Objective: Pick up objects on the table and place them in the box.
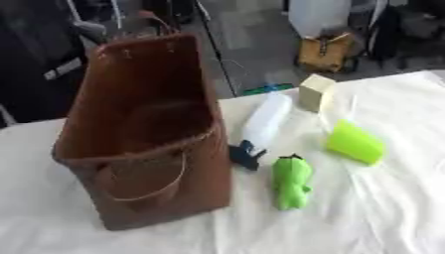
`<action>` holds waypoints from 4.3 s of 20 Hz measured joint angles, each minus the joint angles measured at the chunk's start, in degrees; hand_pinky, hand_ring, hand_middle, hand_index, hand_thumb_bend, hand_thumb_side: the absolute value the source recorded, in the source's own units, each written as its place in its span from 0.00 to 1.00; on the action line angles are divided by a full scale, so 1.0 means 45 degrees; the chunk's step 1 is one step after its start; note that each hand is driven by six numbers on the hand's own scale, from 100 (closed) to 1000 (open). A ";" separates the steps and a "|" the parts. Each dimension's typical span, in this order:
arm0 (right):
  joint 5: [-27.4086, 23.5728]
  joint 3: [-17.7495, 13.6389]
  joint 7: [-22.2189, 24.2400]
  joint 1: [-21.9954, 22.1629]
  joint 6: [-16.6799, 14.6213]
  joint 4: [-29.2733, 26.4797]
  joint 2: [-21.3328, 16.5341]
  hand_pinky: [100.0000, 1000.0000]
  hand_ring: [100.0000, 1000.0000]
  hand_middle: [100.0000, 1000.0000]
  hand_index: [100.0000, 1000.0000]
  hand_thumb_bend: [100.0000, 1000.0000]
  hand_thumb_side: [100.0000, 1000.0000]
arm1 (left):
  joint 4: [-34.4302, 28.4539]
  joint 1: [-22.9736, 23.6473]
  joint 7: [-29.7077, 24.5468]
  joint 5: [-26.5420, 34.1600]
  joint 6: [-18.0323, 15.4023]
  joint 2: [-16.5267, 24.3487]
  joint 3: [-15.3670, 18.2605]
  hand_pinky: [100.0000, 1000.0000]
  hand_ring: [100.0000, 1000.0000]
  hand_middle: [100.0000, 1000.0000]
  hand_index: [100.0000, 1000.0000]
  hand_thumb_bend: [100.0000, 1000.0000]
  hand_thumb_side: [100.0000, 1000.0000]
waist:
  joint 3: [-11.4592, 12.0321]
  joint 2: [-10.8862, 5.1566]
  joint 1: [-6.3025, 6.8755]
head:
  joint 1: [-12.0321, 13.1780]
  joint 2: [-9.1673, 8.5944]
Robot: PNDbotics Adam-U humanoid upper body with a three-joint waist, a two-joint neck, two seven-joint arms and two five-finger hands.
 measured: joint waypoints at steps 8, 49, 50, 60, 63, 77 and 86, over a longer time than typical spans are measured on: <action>0.0241 0.0574 0.0838 -0.0870 -0.0576 0.1398 0.0698 1.00 1.00 0.96 0.97 0.06 0.94 | 0.0000 -0.0016 -0.0070 0.0001 0.0027 0.0002 -0.0032 0.66 0.69 0.76 0.70 0.00 0.74 | 0.0051 0.0003 0.0001 | 0.0004 -0.0103; 0.4656 0.0192 0.1728 -0.2519 0.2916 0.5190 0.5961 1.00 1.00 0.98 1.00 0.31 0.66 | 0.0000 -0.0309 -0.0190 0.0239 0.0059 -0.0023 -0.0230 0.65 0.69 0.76 0.69 0.00 0.75 | -0.0251 -0.0022 -0.0018 | 0.0212 -0.0091; 0.4674 0.0112 0.1861 -0.2519 0.3027 0.5185 0.6072 1.00 1.00 0.98 1.00 0.31 0.66 | 0.0000 -0.0312 -0.0187 0.0239 0.0062 -0.0023 -0.0230 0.65 0.69 0.76 0.69 0.00 0.75 | -0.0274 -0.0029 -0.0037 | 0.0232 -0.0088; 0.3735 -0.0786 0.4653 -0.2296 0.3624 0.5196 0.7237 1.00 1.00 0.99 1.00 0.41 0.61 | 0.0000 -0.0368 -0.0072 0.0239 0.0171 -0.0026 -0.0219 0.65 0.69 0.76 0.69 0.00 0.77 | -0.0542 -0.0077 -0.0325 | 0.0460 0.0029; 0.3305 -0.0901 0.5354 -0.2325 0.3818 0.5203 0.7425 1.00 1.00 0.99 1.00 0.41 0.58 | 0.0000 -0.0403 -0.0050 0.0239 0.0191 -0.0026 -0.0216 0.66 0.69 0.76 0.69 0.00 0.77 | -0.0618 -0.0099 -0.0372 | 0.0496 0.0051; 0.4652 -0.1563 0.5325 -0.2894 0.4870 0.6202 0.8504 1.00 1.00 0.99 1.00 0.40 0.57 | 0.0000 -0.0540 0.0006 0.0249 0.0239 -0.0033 -0.0199 0.72 0.69 0.76 0.69 0.00 0.78 | -0.0527 -0.0177 -0.0354 | 0.0400 0.0133; 0.6309 -0.1977 0.4163 -0.2923 0.5130 0.6286 0.8857 1.00 1.00 1.00 1.00 0.41 0.52 | 0.0000 -0.0575 0.0023 0.0269 0.0258 -0.0129 -0.0199 0.72 0.68 0.76 0.69 0.00 0.78 | -0.0577 -0.0167 -0.0357 | 0.0373 0.0130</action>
